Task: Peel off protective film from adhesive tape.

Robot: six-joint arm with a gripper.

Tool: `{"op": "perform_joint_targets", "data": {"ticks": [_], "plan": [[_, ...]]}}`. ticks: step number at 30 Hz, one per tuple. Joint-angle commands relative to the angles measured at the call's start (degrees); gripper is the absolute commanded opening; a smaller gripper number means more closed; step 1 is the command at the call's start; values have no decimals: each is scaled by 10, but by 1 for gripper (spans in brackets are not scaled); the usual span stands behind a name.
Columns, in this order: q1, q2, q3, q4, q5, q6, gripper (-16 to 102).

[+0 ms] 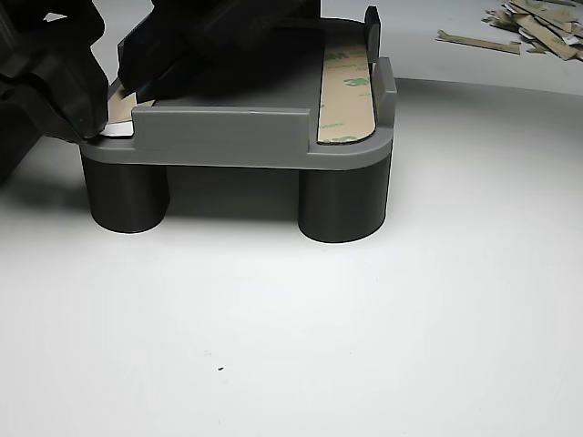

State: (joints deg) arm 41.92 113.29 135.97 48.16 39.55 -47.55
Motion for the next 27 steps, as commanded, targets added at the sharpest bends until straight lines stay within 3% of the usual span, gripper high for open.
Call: {"op": "perform_joint_targets", "data": {"ticks": [1,14,27], "plan": [[-3,11,-17,7,-5,1,-11],[0,3,-43,27,8,-4,-11],[-9,26,-156,178,15,20,-11]]}}
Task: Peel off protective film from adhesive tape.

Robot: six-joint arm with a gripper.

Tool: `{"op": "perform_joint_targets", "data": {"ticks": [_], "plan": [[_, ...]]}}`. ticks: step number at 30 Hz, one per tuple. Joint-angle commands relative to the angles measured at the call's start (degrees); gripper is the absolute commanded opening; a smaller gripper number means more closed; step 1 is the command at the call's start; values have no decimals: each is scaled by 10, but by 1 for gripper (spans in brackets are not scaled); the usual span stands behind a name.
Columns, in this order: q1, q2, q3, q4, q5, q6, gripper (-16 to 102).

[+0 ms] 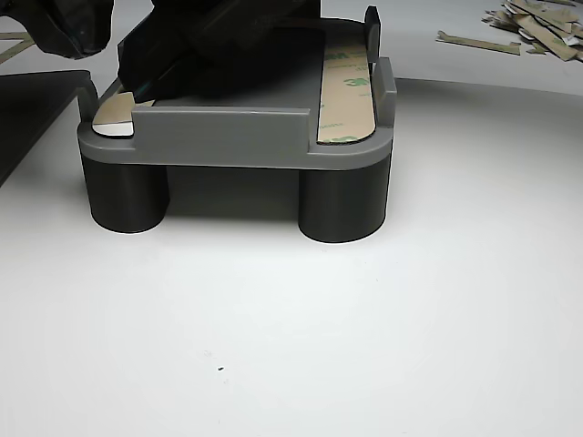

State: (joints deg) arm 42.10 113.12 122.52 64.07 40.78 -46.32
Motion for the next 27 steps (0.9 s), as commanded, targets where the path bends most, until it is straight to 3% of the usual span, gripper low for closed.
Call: {"op": "perform_joint_targets", "data": {"ticks": [1,5,9,11,12,14,15,17,18,21,27], "plan": [[-13,37,-28,29,3,14,-11],[-26,62,-54,62,-2,50,-11],[-44,105,-58,47,-12,102,-10],[-60,138,-50,30,-30,128,17],[-71,150,-48,22,-46,134,25],[-93,171,-45,-4,-71,184,62],[-106,180,-46,-14,-83,205,69],[-132,204,-44,-32,-97,258,95],[-145,225,-34,-50,-101,275,100],[-185,302,20,-120,-127,302,100],[-244,411,130,-166,-185,464,100]]}}
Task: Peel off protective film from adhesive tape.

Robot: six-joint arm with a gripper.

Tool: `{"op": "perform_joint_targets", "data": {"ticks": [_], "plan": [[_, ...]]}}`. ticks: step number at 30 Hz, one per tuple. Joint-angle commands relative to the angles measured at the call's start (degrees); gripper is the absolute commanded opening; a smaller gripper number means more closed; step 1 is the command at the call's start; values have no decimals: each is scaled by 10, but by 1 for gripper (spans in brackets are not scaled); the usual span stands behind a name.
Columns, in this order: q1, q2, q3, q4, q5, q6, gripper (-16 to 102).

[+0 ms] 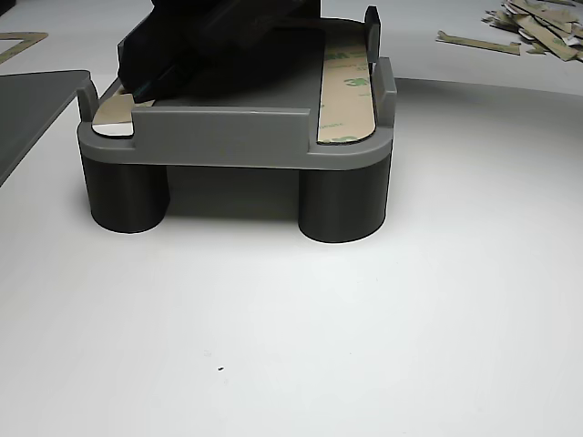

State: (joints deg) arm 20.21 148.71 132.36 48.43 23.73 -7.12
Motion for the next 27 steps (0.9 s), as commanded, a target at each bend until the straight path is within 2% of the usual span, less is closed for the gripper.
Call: {"op": "perform_joint_targets", "data": {"ticks": [1,7,10,15,27], "plan": [[-40,73,53,-13,-30,94,100],[-185,183,133,20,-151,142,100],[-204,206,134,43,-165,149,100],[-278,206,175,72,-249,120,100],[-277,206,188,68,-254,113,100]]}}
